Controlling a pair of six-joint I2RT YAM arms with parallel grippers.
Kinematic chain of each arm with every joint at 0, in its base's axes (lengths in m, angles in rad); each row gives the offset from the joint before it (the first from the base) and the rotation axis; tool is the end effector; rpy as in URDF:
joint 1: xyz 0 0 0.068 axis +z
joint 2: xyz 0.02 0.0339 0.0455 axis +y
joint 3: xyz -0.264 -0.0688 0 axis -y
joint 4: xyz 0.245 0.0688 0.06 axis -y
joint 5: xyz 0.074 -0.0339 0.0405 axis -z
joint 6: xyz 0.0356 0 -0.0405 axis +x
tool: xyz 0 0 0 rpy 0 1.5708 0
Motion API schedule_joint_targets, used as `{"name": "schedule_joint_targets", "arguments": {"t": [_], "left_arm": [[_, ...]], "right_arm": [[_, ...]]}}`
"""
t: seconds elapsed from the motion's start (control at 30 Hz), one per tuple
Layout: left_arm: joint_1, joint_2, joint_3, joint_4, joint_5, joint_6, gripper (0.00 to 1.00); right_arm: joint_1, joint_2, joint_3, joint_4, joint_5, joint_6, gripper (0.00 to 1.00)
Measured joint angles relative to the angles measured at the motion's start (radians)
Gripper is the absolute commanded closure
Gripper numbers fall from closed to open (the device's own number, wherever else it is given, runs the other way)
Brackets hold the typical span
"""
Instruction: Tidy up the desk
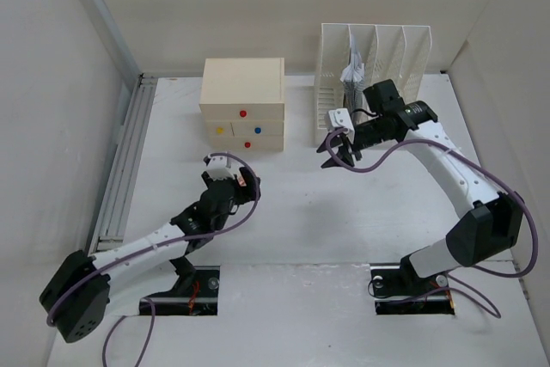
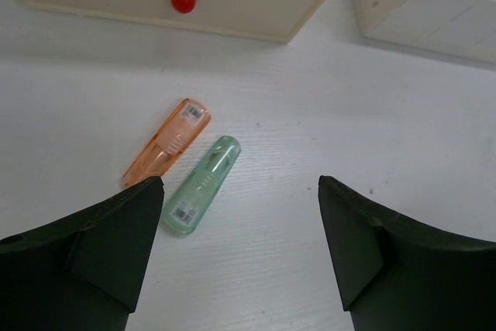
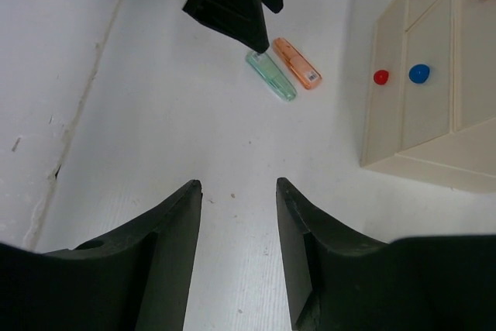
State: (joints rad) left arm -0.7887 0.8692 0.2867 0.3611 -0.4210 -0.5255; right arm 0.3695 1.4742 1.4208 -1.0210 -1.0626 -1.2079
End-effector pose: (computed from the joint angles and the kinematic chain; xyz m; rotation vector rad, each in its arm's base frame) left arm 0.1450 -0.1253 0.2071 -0.0681 1.8071 -0.5694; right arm 0.2554 0.1322 0.3428 -1.7271 1.2706 0.9196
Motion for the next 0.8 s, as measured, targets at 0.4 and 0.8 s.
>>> {"name": "schedule_joint_targets", "arguments": {"t": [0.4,0.8], "left_arm": [[0.188,0.385,0.219,0.079,0.025,-0.029,0.55],[0.29,0.612,0.293,0.195,0.205,-0.035,0.64]], "right_arm": [[-0.059,0.0,-0.01,0.0,-0.063,0.0,0.6],[-0.061,0.001,-0.011,0.0,-0.086,0.0,0.61]]}}
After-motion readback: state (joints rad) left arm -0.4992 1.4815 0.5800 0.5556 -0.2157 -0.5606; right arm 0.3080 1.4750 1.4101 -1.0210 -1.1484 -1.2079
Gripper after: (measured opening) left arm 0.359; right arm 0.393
